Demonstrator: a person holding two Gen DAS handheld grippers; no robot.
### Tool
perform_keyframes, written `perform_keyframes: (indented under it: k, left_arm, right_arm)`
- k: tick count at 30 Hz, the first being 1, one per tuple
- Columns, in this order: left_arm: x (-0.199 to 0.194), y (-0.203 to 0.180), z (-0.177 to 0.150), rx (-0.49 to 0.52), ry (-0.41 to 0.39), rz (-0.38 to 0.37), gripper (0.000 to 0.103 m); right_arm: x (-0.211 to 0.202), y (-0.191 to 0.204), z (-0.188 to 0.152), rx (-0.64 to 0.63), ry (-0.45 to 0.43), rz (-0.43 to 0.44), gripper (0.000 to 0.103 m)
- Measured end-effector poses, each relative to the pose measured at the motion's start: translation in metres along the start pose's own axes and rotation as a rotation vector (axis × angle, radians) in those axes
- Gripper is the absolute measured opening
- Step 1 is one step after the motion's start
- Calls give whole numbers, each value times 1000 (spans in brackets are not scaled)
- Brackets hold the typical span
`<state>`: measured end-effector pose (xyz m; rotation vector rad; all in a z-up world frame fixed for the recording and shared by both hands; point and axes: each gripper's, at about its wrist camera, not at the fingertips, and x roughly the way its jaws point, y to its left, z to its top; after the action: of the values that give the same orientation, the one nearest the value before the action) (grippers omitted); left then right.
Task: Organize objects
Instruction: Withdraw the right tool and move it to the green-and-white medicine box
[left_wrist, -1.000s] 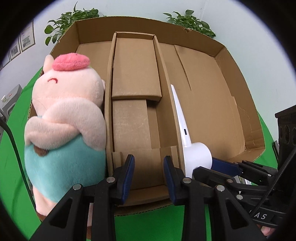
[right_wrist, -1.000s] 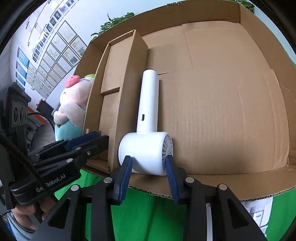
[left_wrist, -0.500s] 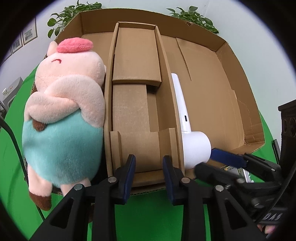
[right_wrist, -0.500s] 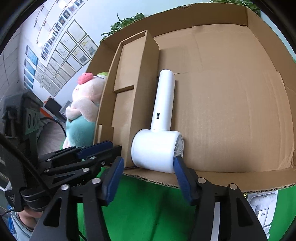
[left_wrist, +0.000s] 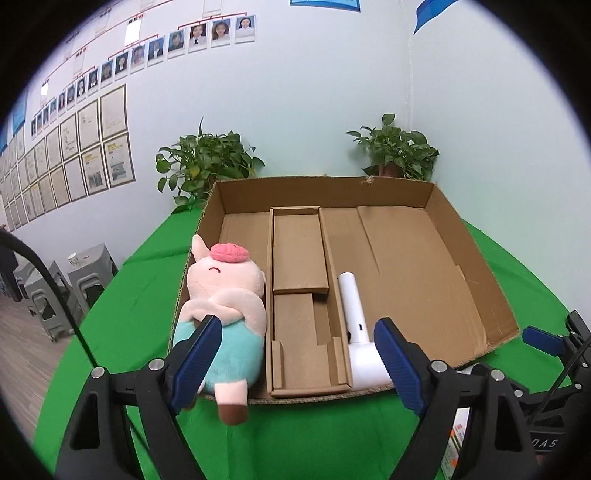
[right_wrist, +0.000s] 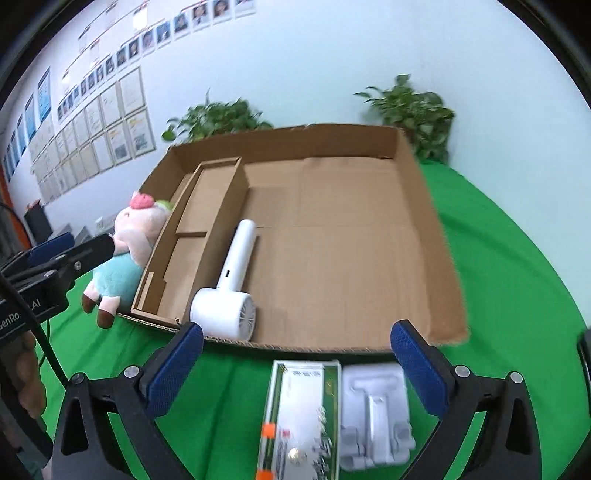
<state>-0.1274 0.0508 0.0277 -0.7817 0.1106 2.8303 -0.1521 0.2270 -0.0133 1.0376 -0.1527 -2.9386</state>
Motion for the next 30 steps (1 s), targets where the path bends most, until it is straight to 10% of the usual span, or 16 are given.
perform_keyframes:
  k: [6,8,10,12,14,15,16,18,30]
  left_arm:
    - [-12,-5,-13,-5,-11,-3,84]
    - [-10,-9,-14,-5,-17,-3,64]
    - [-9,-10,-16,-4,11,-12,3]
    - [-11,-10,-17,-14,18,-15,3]
    - [-19,-11,-18,-8,-16,-7,3]
    - [-22,-11,-17,-3,-22,12,21]
    - [-24,-12,-16,-1,-26,35,62]
    - [-32,-10,-17,-25,-67,57,98]
    - [-34,-2,-19,-52,-75,48,98]
  right_arm:
    - [-25,-19,-13,16,-15,6,100]
    - [-31,-22,-18,13,-30,20,90]
    - [-35,-21,-22,-5,-34,-14,56]
    - [-33,-20,-24,-22,-9,-35,22]
    - [-35,-17,-25,-31,-14,-22,20]
    - [-41,-17,-25,-32,-31,9,24]
    - [-45,-16,-25,-32,-38,19,54]
    - [-53,-13,-25,-29,-68,11,100]
    - [-52,-9,-31,-61,-64,10,103]
